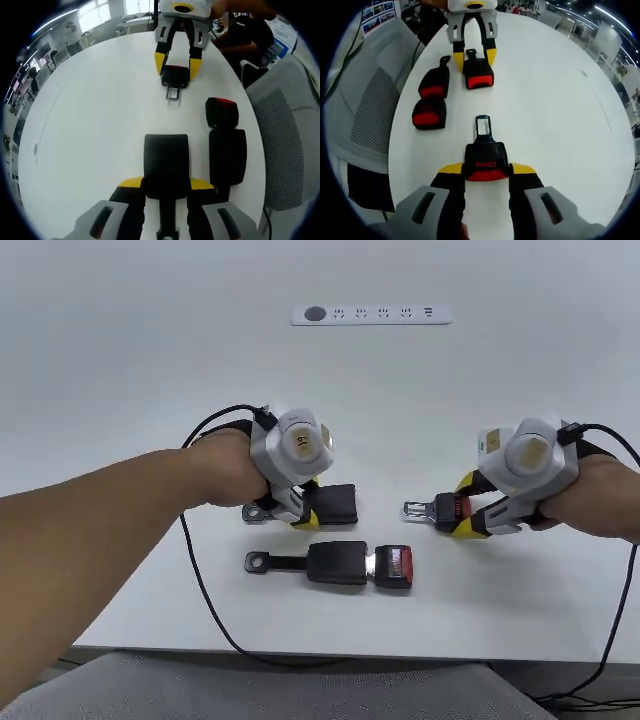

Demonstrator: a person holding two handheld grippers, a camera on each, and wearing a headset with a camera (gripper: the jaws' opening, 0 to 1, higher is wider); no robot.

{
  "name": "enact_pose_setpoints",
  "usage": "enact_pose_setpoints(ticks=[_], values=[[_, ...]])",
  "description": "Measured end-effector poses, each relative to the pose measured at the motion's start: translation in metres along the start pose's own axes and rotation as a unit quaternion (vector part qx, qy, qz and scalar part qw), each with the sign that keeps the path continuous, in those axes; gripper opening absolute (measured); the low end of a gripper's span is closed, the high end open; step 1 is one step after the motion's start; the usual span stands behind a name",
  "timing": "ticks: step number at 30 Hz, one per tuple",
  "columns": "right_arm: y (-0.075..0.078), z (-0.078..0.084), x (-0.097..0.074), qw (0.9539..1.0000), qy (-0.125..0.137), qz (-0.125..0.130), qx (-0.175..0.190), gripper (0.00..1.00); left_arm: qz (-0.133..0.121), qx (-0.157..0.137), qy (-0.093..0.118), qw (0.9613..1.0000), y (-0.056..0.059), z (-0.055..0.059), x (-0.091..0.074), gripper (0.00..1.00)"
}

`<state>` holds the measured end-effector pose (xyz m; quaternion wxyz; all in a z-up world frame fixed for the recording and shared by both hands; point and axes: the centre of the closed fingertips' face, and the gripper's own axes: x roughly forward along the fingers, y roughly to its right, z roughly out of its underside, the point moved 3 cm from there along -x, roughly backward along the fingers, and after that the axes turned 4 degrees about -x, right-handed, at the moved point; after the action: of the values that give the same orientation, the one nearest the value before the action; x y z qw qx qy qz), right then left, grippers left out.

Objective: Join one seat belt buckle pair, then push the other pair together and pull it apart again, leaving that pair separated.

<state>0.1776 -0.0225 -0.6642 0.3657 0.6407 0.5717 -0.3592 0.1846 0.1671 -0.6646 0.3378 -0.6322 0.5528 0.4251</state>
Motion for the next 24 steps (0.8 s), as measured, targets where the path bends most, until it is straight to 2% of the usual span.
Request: enact_pose_setpoints(ticks=[9,15,19,22,24], values=[[0.004,-0.035,0.018,0.9999,0.007,0.01,-0.007,0.32,-0.001,0.003,-0.005,1.0,-0.001,0.002,0.002,0.32],[0.002,-0.051,0.028,0.9998,0.007,0.008,-0.019,0.32,-0.001,0.002,-0.011,0.9999,0.0,0.002,0.002,0.32],[0.0,-0.058,0.028,0.9994,0.002,0.01,-0.033,0.32,-0.002,0.002,-0.013,0.9999,0.0,0.002,0.002,0.32],[-0.001,-0.067,0.023,0.9991,0.017,0.01,-0.036,0.32,-0.003,0.002,-0.012,0.9999,0.001,0.001,0.001,0.32],[0.0,-0.069,0.024,0.9991,0.018,0.009,-0.038,0.32,-0.002,0.002,-0.012,0.9999,0.001,0.001,0.001,0.32]])
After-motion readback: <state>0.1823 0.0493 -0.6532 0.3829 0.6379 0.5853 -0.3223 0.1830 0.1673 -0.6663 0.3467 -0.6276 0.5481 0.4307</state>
